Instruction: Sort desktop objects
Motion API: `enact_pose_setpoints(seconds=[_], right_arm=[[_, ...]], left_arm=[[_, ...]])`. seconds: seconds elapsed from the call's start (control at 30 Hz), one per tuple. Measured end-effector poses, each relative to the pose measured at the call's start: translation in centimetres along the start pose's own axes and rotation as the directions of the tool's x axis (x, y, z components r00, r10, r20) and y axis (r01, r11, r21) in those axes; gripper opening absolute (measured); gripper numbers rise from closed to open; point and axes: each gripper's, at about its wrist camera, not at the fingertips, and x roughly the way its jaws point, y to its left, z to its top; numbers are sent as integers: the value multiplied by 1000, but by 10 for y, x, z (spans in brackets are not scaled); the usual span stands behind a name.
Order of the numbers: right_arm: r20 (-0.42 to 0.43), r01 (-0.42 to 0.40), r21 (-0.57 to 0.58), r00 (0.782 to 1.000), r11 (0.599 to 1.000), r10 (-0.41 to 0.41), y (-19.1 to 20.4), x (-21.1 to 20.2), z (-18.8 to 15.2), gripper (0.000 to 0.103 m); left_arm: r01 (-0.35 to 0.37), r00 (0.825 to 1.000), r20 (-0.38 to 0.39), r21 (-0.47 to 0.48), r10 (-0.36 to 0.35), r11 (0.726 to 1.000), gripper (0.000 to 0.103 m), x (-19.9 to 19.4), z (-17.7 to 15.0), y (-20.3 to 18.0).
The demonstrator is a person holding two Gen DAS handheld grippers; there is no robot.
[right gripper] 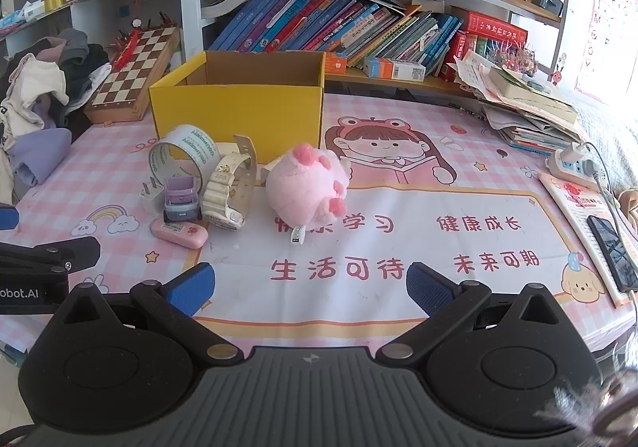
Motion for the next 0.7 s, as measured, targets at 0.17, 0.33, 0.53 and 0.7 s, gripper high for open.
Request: enact_pose_setpoints(seconds=[0.17, 0.33, 0.53, 0.7], right_arm=[[-5, -2, 0, 1000, 1000, 2, 1, 1, -1, 103], [-4, -2, -3, 1000, 1000, 2, 3, 0, -1, 103], [-10, -2, -8, 1000, 1000, 2, 4, -1, 0, 103], [-10, -2, -9, 1000, 1000, 2, 5, -1, -1, 103]], left_arm=[[12, 1000, -18, -14, -12, 1000, 103, 1, 0, 1], [16, 1000, -12, -17, -17, 1000, 103, 0, -3, 5], [12, 1000, -19, -20, -12, 1000, 103, 0, -3, 6], [8, 1000, -23, -23, -8, 1000, 103, 0, -2, 6]])
